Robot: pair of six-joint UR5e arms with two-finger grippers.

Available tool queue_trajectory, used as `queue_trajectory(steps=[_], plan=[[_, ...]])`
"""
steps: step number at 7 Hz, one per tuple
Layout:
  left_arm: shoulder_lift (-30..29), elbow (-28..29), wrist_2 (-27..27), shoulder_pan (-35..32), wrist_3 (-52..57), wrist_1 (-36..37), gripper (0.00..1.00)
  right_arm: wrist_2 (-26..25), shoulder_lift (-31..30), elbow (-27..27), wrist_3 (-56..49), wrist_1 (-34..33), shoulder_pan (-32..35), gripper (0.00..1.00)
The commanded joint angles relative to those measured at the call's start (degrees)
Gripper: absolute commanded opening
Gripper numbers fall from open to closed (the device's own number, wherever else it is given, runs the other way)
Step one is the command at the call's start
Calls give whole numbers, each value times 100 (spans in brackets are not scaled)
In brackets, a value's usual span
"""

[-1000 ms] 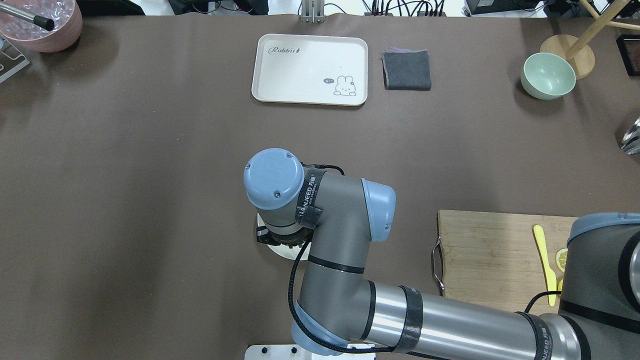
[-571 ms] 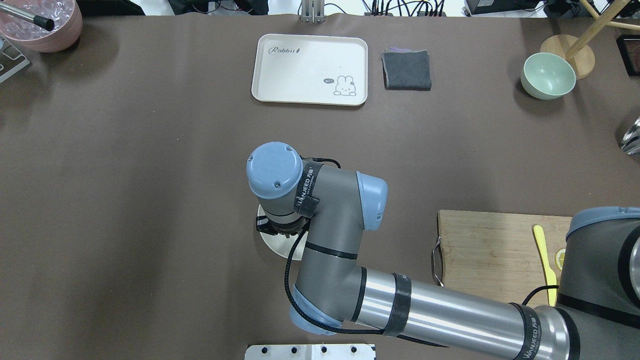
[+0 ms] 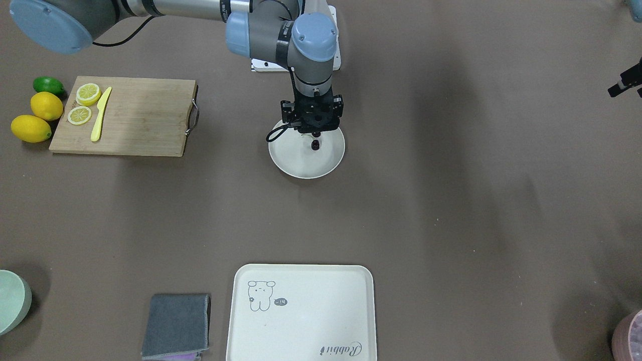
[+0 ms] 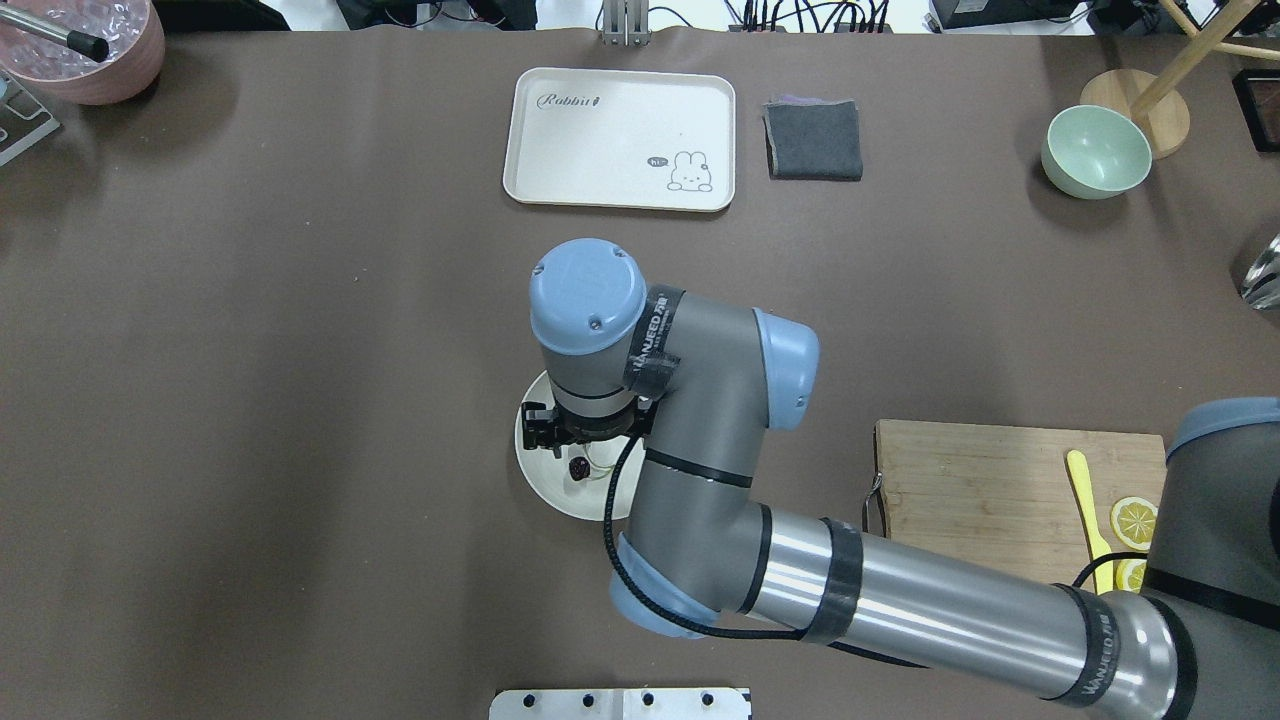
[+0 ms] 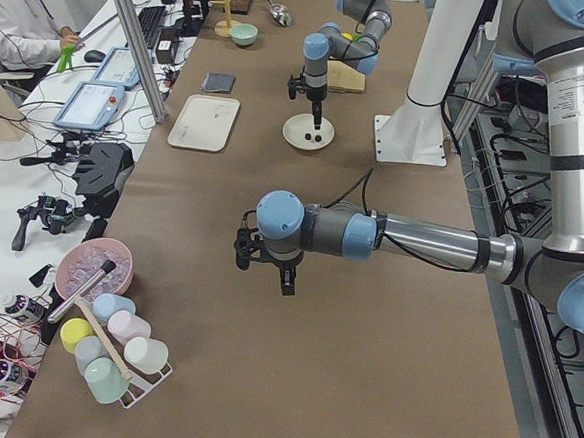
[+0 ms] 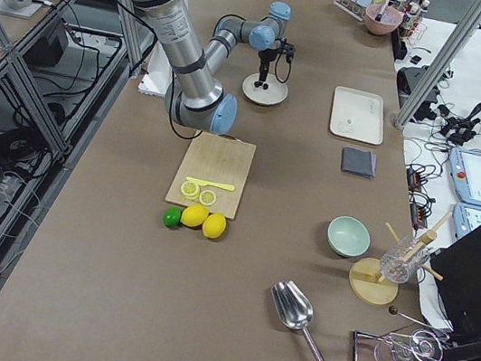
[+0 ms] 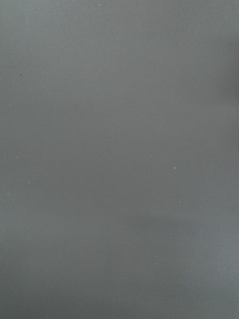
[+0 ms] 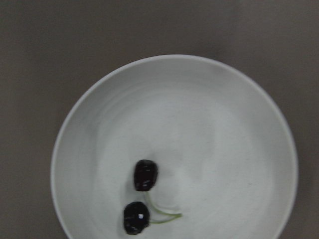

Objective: Place red cherry on plate

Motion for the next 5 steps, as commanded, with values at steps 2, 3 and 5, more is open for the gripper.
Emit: queue_trajectory(steps=[2, 3, 5], plan=[[-19, 52, 2, -6, 213, 57, 98, 1159, -1728, 1834, -2062, -1430, 2028, 100], [-10, 61, 11, -110, 239, 74, 98, 1295, -2254, 1835, -3306, -1514, 2838, 100], [-28, 219, 63, -364, 1148, 432, 98, 1454, -3107, 1765, -4753, -1515, 4097, 100]])
